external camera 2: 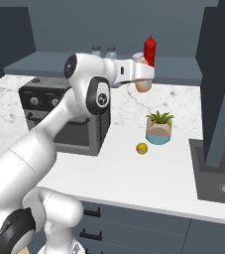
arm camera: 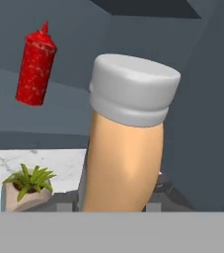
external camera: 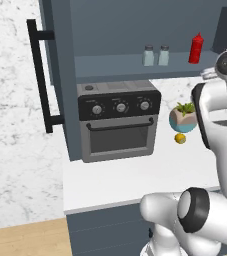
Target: Put the shaker and condiment bottle from the counter next to their counterparts in the cabinet.
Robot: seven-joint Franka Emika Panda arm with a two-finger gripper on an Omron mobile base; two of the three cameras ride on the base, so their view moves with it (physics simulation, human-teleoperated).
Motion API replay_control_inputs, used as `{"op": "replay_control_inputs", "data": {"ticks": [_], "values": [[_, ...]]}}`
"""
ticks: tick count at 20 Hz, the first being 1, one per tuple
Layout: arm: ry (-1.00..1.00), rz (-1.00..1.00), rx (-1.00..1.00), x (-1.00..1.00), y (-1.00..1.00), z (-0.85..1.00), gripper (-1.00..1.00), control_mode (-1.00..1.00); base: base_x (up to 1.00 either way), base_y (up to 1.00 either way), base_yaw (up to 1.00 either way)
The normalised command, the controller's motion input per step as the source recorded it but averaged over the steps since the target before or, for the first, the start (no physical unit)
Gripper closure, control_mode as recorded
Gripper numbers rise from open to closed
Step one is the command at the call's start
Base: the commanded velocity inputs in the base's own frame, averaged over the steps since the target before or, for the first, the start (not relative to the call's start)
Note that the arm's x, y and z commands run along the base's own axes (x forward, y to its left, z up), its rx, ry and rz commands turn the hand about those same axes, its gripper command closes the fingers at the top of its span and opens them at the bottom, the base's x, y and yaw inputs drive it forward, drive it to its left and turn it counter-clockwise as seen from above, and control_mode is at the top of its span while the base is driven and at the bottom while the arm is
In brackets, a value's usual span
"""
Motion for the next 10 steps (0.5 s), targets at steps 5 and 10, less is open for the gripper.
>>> {"op": "replay_control_inputs", "data": {"ticks": [5, 10], "values": [[-0.01, -0.1, 0.08, 0.37, -0.12, 0.05, 1.0, -1.0, 0.0, 0.0, 0.0], [0.0, -0.05, 0.16, 0.26, -0.23, 0.18, 1.0, -1.0, 0.0, 0.0, 0.0]]}}
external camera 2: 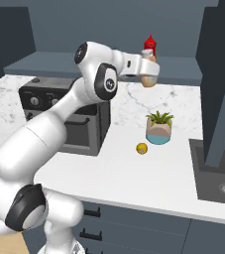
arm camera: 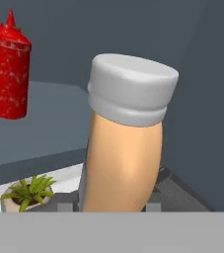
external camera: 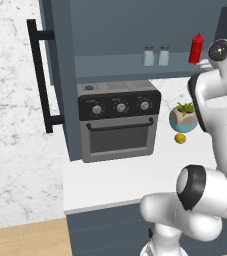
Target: Put the shaker and condiment bottle from the counter next to their counterparts in the cabinet.
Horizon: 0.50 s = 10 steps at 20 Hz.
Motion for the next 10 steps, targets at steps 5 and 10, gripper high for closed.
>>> {"op": "replay_control_inputs", "data": {"ticks": [5, 10], "values": [[-0.03, -0.01, 0.1, 0.24, -0.18, 0.06, 1.0, -1.0, 0.0, 0.0, 0.0], [-0.21, 0.0, -0.02, 0.33, -0.12, 0.18, 1.0, -1.0, 0.0, 0.0, 0.0]]}}
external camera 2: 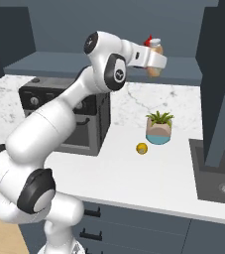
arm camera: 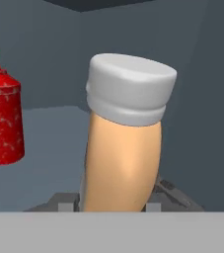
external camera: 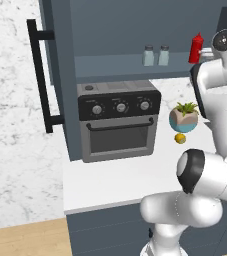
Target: Put the shaker and condiment bottle from the counter next to their counterparts in the cabinet.
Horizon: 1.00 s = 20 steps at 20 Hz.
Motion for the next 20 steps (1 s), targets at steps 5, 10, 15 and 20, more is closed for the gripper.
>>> {"op": "replay_control_inputs", "data": {"ticks": [5, 10, 15, 20], "values": [[-0.13, 0.0, 0.0, 0.25, -0.12, -0.01, 1.0, -1.0, 0.0, 0.0, 0.0], [0.0, 0.0, 0.06, 0.24, -0.06, -0.03, 1.0, -1.0, 0.0, 0.0, 0.0], [-0.01, 0.0, 0.04, 0.34, -0.05, 0.0, 1.0, -1.0, 0.0, 0.0, 0.0], [0.0, 0.02, 0.04, 0.27, -0.07, 0.0, 1.0, -1.0, 0.0, 0.0, 0.0]]}}
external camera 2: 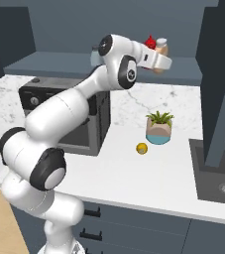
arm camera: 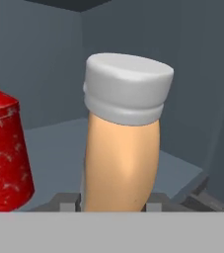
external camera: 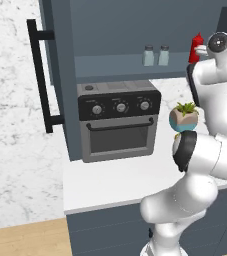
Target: Put the shaker and condiment bottle from the counter next to their counterparts in the cabinet.
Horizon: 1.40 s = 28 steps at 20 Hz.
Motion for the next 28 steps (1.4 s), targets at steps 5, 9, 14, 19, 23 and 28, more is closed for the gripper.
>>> {"op": "replay_control_inputs", "data": {"ticks": [5, 9, 14, 19, 23, 28], "values": [[-0.01, 0.05, 0.01, 0.33, -0.12, 0.0, 1.0, -1.0, 0.0, 0.0, 0.0], [-0.01, 0.08, 0.01, 0.24, -0.19, 0.0, 1.0, -1.0, 0.0, 0.0, 0.0], [0.0, 0.11, 0.04, 0.19, -0.23, 0.0, 1.0, -1.0, 0.0, 0.0, 0.0], [0.0, 0.11, 0.02, 0.18, -0.17, 0.0, 1.0, -1.0, 0.0, 0.0, 0.0], [0.0, 0.11, 0.0, 0.19, -0.1, -0.03, 1.0, -1.0, 0.0, 0.0, 0.0], [0.0, 0.11, 0.0, 0.11, -0.08, -0.03, 1.0, -1.0, 0.0, 0.0, 0.0]]}}
